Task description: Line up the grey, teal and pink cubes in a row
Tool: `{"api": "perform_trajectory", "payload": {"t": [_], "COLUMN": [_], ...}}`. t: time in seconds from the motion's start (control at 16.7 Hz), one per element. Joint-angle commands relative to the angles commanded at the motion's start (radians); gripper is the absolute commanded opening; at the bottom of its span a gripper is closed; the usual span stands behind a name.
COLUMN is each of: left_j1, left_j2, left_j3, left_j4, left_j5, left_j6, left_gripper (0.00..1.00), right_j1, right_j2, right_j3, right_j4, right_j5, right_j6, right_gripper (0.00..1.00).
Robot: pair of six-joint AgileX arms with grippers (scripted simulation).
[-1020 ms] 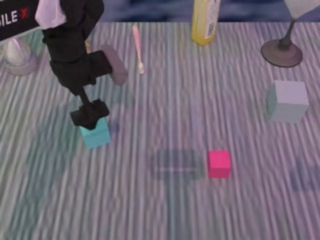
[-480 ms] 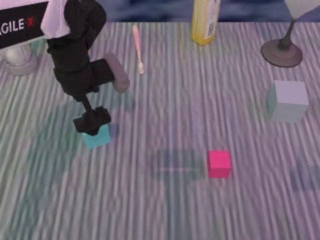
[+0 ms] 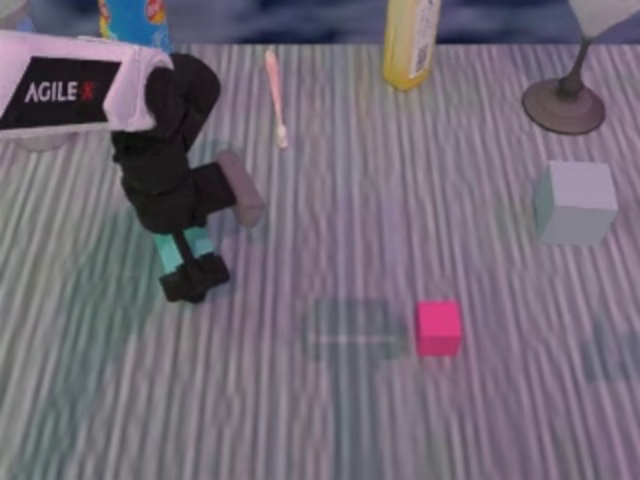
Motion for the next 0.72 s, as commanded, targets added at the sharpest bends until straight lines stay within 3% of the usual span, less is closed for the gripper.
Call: {"api": "perform_trajectory", "payload": {"t": [0.12, 0.72], "left_j1": [0.0, 0.0], "left_j2": [0.0, 0.0], "left_j3": [0.0, 0.0], "left_j4": [0.0, 0.0], "left_j5": [0.0, 0.0], "left_j6": [0.0, 0.0], "left_gripper": [1.0, 0.25], "right_j1": [0.0, 0.0], "right_j2": [0.0, 0.0], "right_j3": [0.0, 0.0], "right_j4": [0.0, 0.0], "right_j5": [0.0, 0.0], "right_j6": [0.0, 0.0], "right_gripper": [1.0, 1.0]}}
